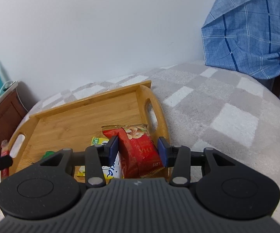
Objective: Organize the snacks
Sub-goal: 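Place the Biscoff pack and red nut bag on the tray, opening both tools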
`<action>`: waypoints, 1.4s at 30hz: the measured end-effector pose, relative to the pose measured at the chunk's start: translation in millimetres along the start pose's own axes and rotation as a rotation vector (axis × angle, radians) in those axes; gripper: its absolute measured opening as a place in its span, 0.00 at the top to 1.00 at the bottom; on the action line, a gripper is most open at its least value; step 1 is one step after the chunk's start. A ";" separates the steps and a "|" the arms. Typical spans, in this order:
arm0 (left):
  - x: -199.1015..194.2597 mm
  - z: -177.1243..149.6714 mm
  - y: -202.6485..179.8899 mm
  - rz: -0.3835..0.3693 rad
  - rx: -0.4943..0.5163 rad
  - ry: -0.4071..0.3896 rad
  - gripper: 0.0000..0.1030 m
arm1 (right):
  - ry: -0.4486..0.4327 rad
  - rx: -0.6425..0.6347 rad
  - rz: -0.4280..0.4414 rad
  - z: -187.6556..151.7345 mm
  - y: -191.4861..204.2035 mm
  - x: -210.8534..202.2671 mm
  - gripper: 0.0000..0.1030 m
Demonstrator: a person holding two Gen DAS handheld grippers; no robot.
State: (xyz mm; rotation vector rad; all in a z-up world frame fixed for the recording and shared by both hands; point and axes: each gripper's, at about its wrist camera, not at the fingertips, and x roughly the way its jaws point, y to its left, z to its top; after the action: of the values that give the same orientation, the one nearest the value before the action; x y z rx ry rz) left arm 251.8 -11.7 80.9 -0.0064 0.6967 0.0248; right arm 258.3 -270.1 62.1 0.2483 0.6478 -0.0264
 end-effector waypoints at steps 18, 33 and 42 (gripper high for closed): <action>43.3 -5.7 -3.3 0.005 0.029 0.044 0.69 | 0.118 0.147 0.204 -3.4 -4.3 22.0 0.54; 54.3 -11.0 -3.5 -0.004 0.028 0.054 0.68 | 0.023 0.042 0.061 -7.1 6.5 18.0 0.53; 61.4 -13.7 -4.5 -0.007 0.034 0.054 0.68 | 0.017 0.028 0.057 -8.4 8.5 18.9 0.51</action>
State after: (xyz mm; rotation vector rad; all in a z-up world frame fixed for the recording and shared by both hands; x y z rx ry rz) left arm 290.3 -15.2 31.0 0.0236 0.7507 0.0060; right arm 269.2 -258.9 46.2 0.2940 0.6571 0.0218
